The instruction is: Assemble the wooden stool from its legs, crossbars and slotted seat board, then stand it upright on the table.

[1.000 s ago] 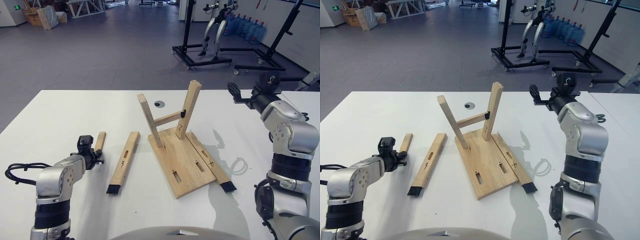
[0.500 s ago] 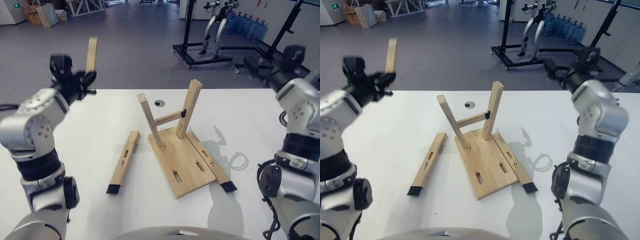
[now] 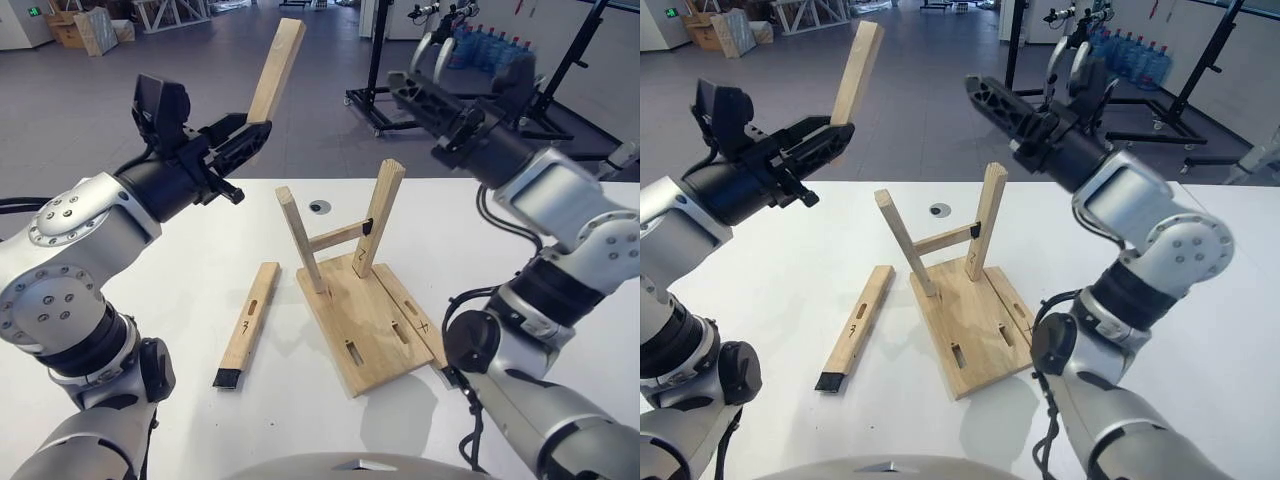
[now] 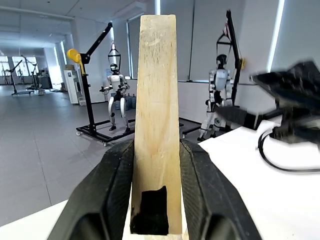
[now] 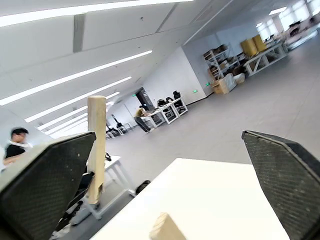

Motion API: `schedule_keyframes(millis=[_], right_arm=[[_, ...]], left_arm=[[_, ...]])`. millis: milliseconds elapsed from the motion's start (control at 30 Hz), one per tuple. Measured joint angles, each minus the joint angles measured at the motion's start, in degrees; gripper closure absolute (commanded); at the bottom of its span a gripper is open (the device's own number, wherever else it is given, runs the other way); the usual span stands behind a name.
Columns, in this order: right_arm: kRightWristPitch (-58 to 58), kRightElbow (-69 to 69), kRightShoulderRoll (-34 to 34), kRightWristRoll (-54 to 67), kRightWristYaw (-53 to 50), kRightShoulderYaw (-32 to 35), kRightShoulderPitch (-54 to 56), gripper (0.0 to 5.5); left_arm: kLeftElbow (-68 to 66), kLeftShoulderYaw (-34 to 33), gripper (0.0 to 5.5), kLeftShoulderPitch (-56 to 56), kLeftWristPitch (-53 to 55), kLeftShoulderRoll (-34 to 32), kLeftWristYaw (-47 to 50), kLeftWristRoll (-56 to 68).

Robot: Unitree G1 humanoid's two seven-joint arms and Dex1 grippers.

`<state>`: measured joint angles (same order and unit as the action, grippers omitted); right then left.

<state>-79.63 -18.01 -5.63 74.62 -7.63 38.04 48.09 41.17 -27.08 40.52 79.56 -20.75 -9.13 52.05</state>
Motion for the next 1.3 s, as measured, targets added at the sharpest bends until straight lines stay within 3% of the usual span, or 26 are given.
schedule_keyframes(millis=[200,400,633,1100,1300], right_arm=[[7.4,-0.5,4.5,6.5,-8.7,-9.6,-4.1,0.10],[15.8,4.7,4.2,5.6,-8.2,-15.1,-4.4,0.10],[22.5,14.1,2.4,-2.6,-0.7,-21.3,-2.3,0.10],[30.8,22.4,4.7,-7.7,4.2,-22.1,5.5,0.10],[31.0,24.0,6.5,-7.6,1.2,-21.5,5.5,1.06]], left_arm=[[-4.2,1.5,4.23,-10.8,-3.4,-1.1,-1.9,-1.0],[-13.6,10.5,4.23,-8.9,-13.4,-3.9,-7.7,-6.5],[-23.1,18.7,4.23,-2.5,-21.9,-4.7,-13.2,-11.8],[-25.1,24.4,4.23,-0.3,-27.7,-5.1,-17.1,-17.2],[-24.7,26.3,4.23,-0.5,-30.1,-5.5,-18.1,-20.2]])
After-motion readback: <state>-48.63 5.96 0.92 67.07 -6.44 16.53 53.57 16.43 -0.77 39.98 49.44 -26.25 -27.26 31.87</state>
